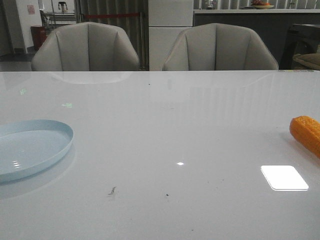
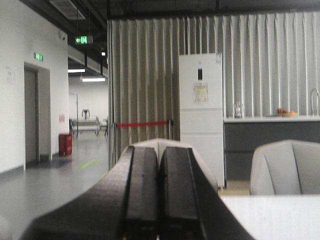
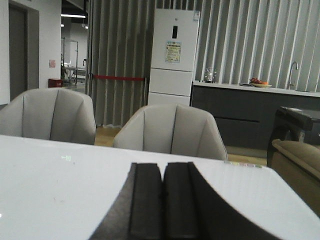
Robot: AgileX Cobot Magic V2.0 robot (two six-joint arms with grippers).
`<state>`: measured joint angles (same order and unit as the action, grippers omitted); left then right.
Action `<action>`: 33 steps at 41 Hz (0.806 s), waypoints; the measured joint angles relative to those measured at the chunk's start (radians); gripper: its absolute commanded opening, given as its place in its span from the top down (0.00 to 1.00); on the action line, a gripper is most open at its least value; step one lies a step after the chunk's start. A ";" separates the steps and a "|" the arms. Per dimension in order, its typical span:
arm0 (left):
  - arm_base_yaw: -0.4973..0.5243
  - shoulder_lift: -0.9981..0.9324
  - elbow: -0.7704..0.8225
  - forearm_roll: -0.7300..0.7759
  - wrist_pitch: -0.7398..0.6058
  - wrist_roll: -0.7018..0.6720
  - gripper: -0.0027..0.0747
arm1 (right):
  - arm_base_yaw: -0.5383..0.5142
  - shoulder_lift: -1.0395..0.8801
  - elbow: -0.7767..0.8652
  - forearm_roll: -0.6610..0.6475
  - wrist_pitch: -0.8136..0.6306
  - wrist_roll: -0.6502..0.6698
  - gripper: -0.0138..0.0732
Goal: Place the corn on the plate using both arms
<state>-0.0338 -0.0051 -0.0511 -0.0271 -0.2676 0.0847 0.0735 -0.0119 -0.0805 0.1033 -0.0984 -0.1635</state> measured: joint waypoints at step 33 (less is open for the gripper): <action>0.000 0.635 -0.510 0.092 0.214 0.000 0.85 | 0.000 0.762 -0.672 0.008 0.291 0.006 0.78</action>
<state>-0.0338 0.6301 -0.5606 0.0644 -0.0535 0.0847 0.0735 0.7503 -0.7526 0.1114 0.1926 -0.1573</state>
